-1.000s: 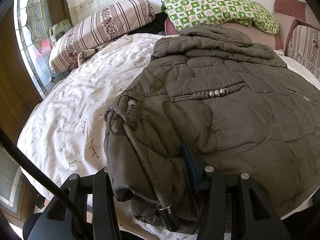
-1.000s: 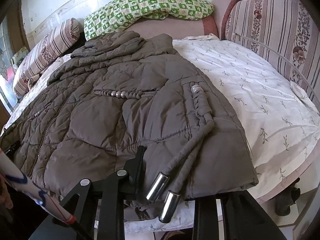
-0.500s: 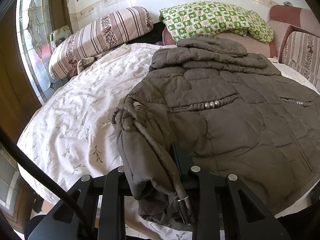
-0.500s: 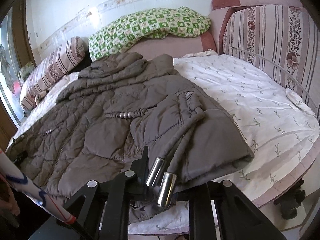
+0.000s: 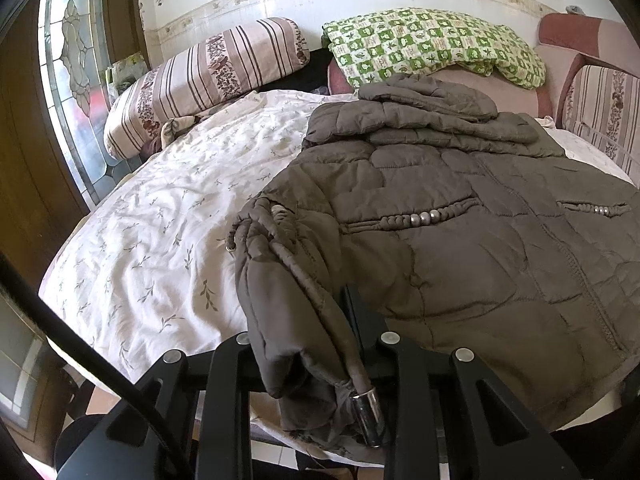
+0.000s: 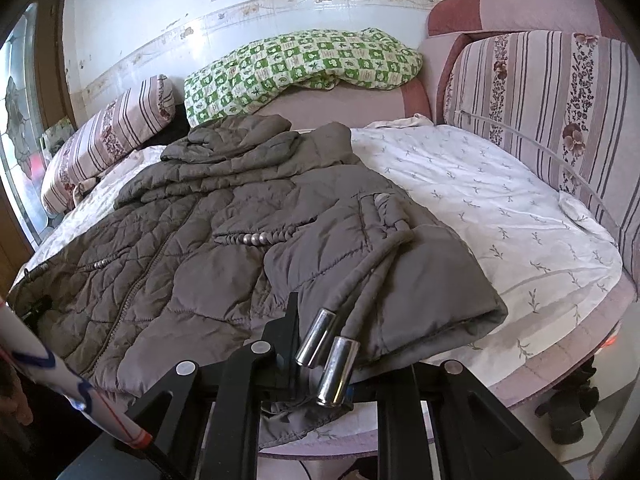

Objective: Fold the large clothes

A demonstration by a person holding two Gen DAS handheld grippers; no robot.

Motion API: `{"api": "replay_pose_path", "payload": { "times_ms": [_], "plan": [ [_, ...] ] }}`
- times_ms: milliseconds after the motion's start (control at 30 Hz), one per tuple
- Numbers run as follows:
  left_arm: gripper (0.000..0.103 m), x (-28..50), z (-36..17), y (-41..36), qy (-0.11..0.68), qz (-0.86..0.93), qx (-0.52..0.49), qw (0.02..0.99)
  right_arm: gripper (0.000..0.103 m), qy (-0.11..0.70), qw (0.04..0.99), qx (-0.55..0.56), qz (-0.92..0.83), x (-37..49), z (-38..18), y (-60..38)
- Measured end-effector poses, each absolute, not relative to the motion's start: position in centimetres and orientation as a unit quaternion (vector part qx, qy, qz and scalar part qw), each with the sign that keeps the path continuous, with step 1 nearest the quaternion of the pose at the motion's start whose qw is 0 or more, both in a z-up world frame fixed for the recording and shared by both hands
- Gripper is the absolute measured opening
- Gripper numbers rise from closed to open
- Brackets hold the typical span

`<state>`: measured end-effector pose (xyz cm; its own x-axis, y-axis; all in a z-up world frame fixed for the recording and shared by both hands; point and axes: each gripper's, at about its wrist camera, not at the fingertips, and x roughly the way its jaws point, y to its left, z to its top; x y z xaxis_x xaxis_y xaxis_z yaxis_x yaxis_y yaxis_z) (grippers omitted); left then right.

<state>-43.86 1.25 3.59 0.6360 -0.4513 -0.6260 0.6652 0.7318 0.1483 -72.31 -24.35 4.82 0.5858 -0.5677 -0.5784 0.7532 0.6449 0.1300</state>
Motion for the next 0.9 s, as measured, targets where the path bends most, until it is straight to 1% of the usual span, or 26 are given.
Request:
{"api": "replay_pose_path", "payload": {
  "times_ms": [400,900],
  "plan": [
    [0.025,-44.0,3.15,0.85,0.281,-0.31,0.199,0.886,0.016,0.265,0.868,0.166,-0.386,-72.07,4.54,-24.05],
    [0.025,-44.1,3.31,1.01,0.281,-0.311,0.197,0.887,0.016,0.258,0.871,0.159,-0.386,-72.54,5.02,-23.61]
  ]
}}
